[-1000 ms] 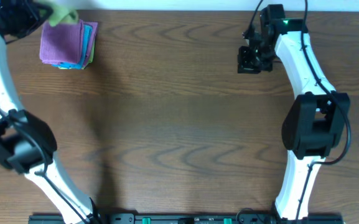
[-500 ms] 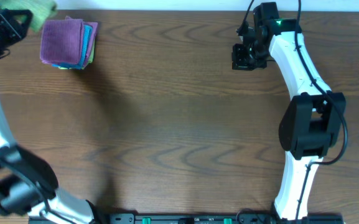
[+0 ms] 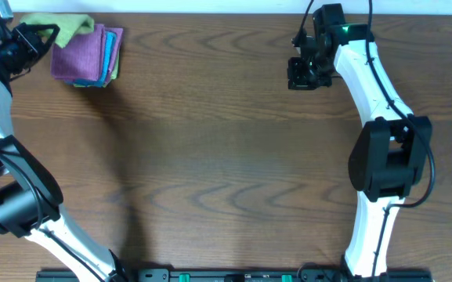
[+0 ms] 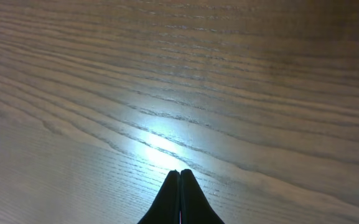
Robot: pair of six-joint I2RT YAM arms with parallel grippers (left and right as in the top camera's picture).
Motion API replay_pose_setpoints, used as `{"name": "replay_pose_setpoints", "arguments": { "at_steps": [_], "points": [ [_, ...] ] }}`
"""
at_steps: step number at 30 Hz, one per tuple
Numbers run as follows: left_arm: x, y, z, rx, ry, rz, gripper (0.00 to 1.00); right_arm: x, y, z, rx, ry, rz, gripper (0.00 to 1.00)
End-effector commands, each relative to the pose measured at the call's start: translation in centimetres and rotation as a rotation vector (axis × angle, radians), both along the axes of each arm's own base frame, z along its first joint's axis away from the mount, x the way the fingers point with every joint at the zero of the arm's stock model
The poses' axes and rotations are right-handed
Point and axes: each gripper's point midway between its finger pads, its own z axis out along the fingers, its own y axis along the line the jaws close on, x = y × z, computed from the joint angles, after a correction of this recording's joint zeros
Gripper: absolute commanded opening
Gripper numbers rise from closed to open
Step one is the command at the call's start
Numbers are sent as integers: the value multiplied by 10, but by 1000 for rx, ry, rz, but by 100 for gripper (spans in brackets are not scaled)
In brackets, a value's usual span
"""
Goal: Fold the cloth
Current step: 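Lower the cloth onto the stack and open the left gripper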
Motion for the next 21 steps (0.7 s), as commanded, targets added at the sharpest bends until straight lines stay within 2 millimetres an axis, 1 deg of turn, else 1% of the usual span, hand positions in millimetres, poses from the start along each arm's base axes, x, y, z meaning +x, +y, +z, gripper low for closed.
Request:
{"name": "replay_pose_setpoints", "arguments": {
  "at_steps": [1, 4, 13, 17, 21],
  "points": [
    [7, -14, 9, 1, -42, -32, 6, 5, 5, 20, 9, -61, 30, 2],
    [14, -15, 3, 20, -26, -1, 6, 7, 5, 20, 9, -69, 33, 2],
    [22, -11, -38, -21, 54, 16, 6, 7, 5, 20, 6, -73, 47, 2],
    [23, -9, -52, -34, 80, 24, 6, 7, 5, 20, 6, -73, 47, 1],
    [20, -10, -63, -56, 126, 26, 6, 7, 5, 21, 6, -74, 47, 2]
  ]
}}
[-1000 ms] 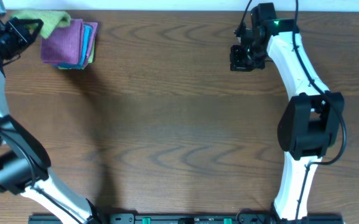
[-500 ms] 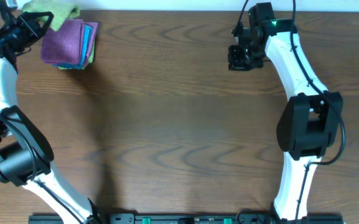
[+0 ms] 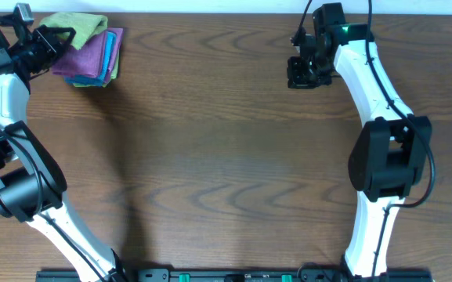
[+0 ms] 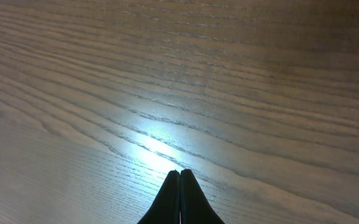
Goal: Fold the cloth
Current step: 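Lower the cloth onto the stack and open the left gripper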
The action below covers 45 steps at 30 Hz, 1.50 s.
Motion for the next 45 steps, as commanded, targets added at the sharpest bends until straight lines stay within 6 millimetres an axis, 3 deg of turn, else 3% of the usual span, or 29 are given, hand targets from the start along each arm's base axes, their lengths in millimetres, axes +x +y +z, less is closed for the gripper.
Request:
{"name": "replay_pose_setpoints", "arguments": {
  "at_steps": [1, 5, 12, 19, 22, 25, 29, 36, 45],
  "points": [
    [-2, 4, -11, -13, 36, 16, 6, 4, 5, 20, 9, -52, 23, 2],
    [-6, 3, -16, -37, 75, 22, 6, 4, 5, 20, 9, -53, 23, 1],
    [-30, 5, -50, -107, 301, 91, 6, 4, 5, 20, 10, -54, 23, 2],
    [-46, 13, -57, -151, 378, 120, 9, 4, 5, 20, 10, -54, 23, 1],
    [-48, 21, -58, -163, 388, 147, 36, 4, 5, 20, 10, -54, 23, 2],
    [-49, 27, -59, -175, 400, 173, 55, 4, 5, 20, 10, -53, 22, 1],
    [-49, 27, -59, -176, 401, 175, 98, 4, 5, 20, 10, -53, 22, 1],
    [-48, 34, -52, -193, 394, 195, 95, 3, 5, 20, 10, -50, 23, 2],
    [-54, 32, -4, -128, 307, 189, 96, 4, 5, 20, 10, -52, 23, 1]
  ]
}}
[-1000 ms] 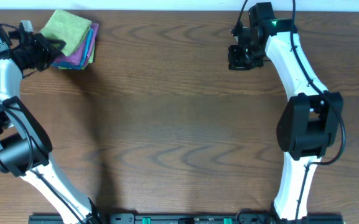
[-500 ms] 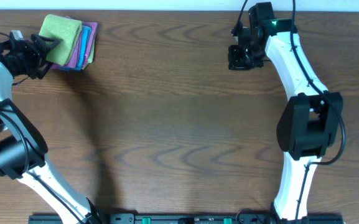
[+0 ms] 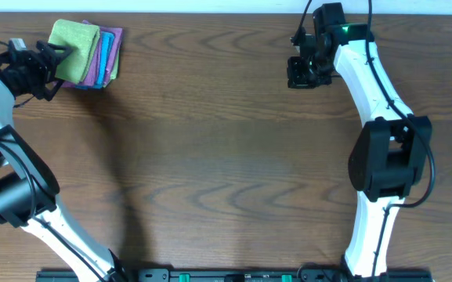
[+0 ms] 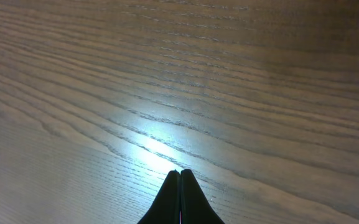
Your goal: Fold the cloth
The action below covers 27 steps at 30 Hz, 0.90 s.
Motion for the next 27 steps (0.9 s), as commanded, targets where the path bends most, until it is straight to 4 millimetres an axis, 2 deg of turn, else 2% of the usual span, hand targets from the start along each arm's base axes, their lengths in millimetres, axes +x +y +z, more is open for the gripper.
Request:
{"name": "replay_pose_setpoints", "arguments": {
  "at_steps": [1, 4, 9, 14, 17, 20, 21, 22, 24, 25, 27],
  "points": [
    [-5, 1, 48, 63, -79, -3, 95, 3, 5, 20, 10, -51, 22, 2],
    [-13, -1, 58, 71, -58, 9, 95, 5, 5, 20, 11, -59, 22, 2],
    [-45, 4, 48, 159, 106, 61, 95, 5, 5, 20, 11, -58, 22, 1],
    [-69, 7, 50, 207, 204, 98, 95, 5, 5, 20, 7, -63, 43, 1],
    [-79, -3, 60, 228, 205, 58, 95, 4, 4, 20, 0, -68, 67, 2],
    [-90, -17, 80, 330, 179, 0, 95, 7, -7, 28, -4, -91, 65, 1],
    [-93, -21, 89, 373, 164, -15, 95, 9, -10, 33, -7, -105, 70, 11],
    [-94, -28, 101, 423, 130, -42, 95, 11, -16, 40, -12, -128, 74, 32],
    [-99, -42, 128, 512, 66, -72, 95, 16, -33, 58, -44, -178, 58, 89],
    [-102, -49, 141, 553, 34, -82, 95, 19, -42, 67, -65, -203, 47, 100],
    [-113, -63, 170, 643, -29, -99, 95, 19, -62, 89, -95, -254, 14, 99]
  ]
}}
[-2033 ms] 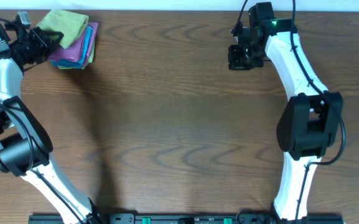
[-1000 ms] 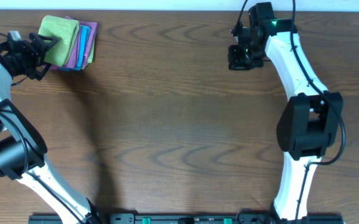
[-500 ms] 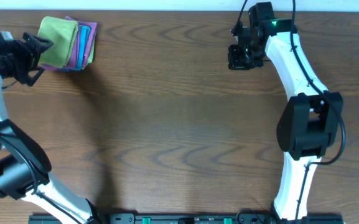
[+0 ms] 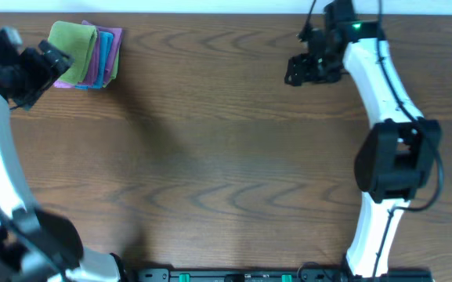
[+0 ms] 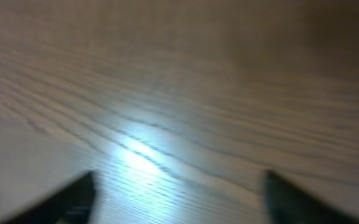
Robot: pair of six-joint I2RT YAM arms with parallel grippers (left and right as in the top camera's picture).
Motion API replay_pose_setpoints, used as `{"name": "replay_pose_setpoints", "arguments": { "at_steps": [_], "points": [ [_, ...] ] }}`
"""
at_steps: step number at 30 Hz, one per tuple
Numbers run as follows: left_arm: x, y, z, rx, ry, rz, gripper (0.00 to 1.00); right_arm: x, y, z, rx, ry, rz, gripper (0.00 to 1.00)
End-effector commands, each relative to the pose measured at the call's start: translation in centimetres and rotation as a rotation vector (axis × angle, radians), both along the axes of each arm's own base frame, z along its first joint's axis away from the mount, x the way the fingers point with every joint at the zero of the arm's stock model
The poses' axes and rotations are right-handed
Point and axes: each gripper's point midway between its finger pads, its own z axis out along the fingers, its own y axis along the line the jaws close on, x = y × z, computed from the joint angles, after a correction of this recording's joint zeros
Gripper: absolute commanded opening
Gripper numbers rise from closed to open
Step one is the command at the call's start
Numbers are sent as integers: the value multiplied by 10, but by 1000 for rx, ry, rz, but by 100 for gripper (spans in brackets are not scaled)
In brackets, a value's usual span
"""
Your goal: Fold the cloth
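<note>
A stack of folded cloths [image 4: 92,48] lies at the table's far left corner, with a green cloth [image 4: 74,41] on top and purple and blue ones under it. My left gripper [image 4: 52,64] hovers just left of the stack, its fingers spread and nothing between them. At the far right of centre, my right gripper [image 4: 294,72] hangs over bare wood. The blurred right wrist view shows that gripper [image 5: 179,194] open, with one dark finger [image 5: 73,199] at each lower corner.
The brown wooden table [image 4: 226,157] stretches between the two arms. Its far edge [image 4: 210,13] runs just behind the cloth stack. The right arm's base [image 4: 390,168] stands at the right side.
My right gripper has opened from fully shut and shifted slightly, blurring its view. The left arm has drawn back a little from the stack's left edge. The green cloth stays on top.
At first the purple cloth topped the stack and my left gripper held the green cloth behind it. Then the green cloth sat partly over the stack's back. Later it lay flat on top with the left gripper at its edge. The right gripper stayed shut until now.
</note>
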Motion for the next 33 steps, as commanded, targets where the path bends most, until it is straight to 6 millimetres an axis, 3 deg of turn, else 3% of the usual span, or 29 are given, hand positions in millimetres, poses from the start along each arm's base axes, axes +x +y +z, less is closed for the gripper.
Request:
{"name": "replay_pose_setpoints", "arguments": {
  "at_steps": [1, 4, 7, 13, 23, 33],
  "points": [
    [-21, -15, 47, 210, -98, -78, 95, 7, -39, 73, -56, -176, -42, 99],
    [-44, -47, 79, 292, -179, -187, 95, -6, -76, 104, -75, -214, -120, 99],
    [-59, -65, 94, 299, -214, -219, 95, -15, -110, 124, -85, -245, -196, 99],
    [-71, -70, 105, 307, -239, -221, 95, -20, -147, 127, -95, -249, -274, 99],
    [-70, -70, 103, 306, -234, -222, 95, -21, -154, 126, -97, -245, -288, 99],
    [-77, -64, 103, 337, -215, -198, 96, -19, -140, 125, -92, -244, -259, 99]
  ]
}}
